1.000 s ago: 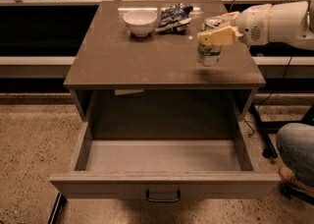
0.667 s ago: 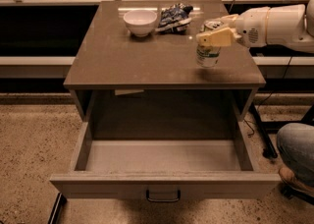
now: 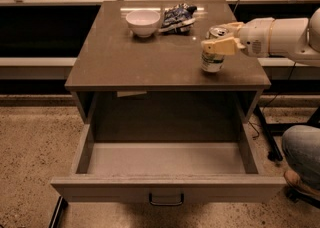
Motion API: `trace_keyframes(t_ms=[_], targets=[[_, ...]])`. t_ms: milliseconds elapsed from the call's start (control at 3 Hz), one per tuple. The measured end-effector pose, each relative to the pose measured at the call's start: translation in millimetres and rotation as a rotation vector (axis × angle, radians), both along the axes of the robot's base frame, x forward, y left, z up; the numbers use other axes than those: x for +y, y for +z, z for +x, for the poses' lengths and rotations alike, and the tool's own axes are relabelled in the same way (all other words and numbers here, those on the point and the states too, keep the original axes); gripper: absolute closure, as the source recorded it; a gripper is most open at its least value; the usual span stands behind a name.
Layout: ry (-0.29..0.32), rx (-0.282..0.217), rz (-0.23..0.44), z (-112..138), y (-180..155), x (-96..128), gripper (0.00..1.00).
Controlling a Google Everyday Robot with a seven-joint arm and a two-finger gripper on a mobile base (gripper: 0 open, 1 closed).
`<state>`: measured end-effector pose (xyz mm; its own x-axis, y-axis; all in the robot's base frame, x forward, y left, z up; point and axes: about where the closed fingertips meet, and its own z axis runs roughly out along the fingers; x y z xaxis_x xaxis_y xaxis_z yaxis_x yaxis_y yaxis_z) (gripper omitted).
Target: Pick 7up can from top drawer and place on counter
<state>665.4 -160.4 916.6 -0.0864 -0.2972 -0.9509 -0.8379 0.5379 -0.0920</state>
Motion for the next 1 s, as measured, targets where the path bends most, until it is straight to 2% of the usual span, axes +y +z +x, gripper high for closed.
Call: trace_keyframes(t_ms=[333,667,1000], targets=[[0.002,-0.003,-0.040,1,-9,1,0.11],[0.005,-0.003,-0.038,1,-9,3,0.00],[-0.009,-0.083,-0.017,-5,21,-18,0.00]])
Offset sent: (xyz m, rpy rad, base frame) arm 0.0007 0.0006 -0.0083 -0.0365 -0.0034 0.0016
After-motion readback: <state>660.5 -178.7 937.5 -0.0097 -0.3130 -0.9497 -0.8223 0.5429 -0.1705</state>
